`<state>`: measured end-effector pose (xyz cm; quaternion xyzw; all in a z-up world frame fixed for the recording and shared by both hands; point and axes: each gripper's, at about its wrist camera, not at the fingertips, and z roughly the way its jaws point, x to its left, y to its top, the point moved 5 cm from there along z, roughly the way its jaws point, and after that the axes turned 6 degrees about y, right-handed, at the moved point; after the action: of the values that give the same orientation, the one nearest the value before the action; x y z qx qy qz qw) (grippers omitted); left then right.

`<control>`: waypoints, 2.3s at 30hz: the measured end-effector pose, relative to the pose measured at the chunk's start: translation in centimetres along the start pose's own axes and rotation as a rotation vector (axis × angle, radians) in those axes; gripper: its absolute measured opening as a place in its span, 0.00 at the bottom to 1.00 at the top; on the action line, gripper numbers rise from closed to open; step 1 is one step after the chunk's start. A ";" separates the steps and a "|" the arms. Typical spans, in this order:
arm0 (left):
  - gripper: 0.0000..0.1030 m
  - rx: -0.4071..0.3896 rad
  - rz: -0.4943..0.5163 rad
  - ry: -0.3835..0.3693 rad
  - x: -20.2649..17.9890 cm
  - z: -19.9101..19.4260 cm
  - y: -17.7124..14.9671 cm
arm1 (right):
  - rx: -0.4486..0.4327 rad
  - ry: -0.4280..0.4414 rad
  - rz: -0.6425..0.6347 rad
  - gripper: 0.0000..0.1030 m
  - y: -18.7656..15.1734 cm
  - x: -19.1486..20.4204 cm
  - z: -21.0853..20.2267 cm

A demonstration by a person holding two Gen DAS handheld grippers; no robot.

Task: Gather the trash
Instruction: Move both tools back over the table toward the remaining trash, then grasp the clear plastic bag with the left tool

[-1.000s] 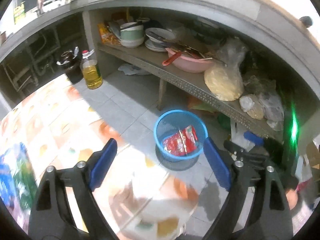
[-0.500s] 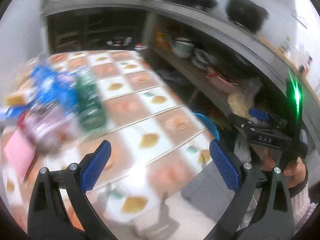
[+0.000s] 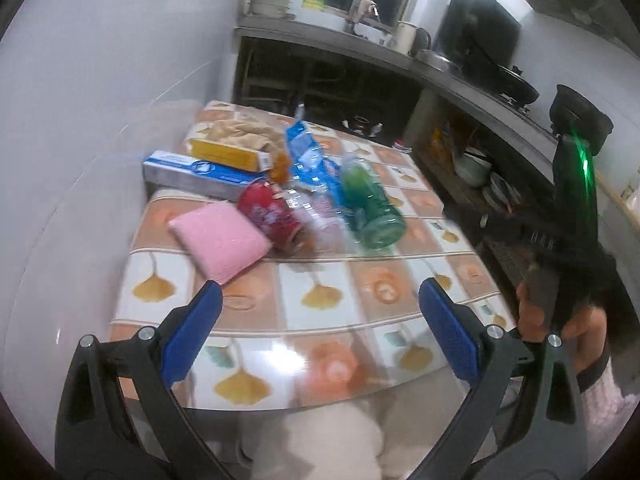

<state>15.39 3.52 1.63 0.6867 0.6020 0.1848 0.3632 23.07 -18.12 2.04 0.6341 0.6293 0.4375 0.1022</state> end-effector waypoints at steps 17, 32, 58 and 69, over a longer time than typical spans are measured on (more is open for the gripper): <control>0.92 -0.141 0.563 -0.033 -6.8 11.5 4.2 | 0.075 0.010 0.125 0.94 -3.0 -4.5 1.5; 0.60 0.185 0.806 0.098 -7.4 21.2 4.5 | 0.095 0.027 0.119 0.94 -1.7 -6.6 2.0; 0.17 0.053 0.596 0.034 -7.6 11.9 4.6 | 0.050 0.050 0.122 0.94 0.3 -6.5 0.5; 0.17 0.088 0.284 0.051 -0.8 6.9 0.3 | 0.092 0.176 0.064 0.89 1.3 -2.1 1.9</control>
<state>20.16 0.81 -2.62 0.7753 0.5155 0.2251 0.2874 25.72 -19.43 0.89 0.6169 0.6347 0.4654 0.0032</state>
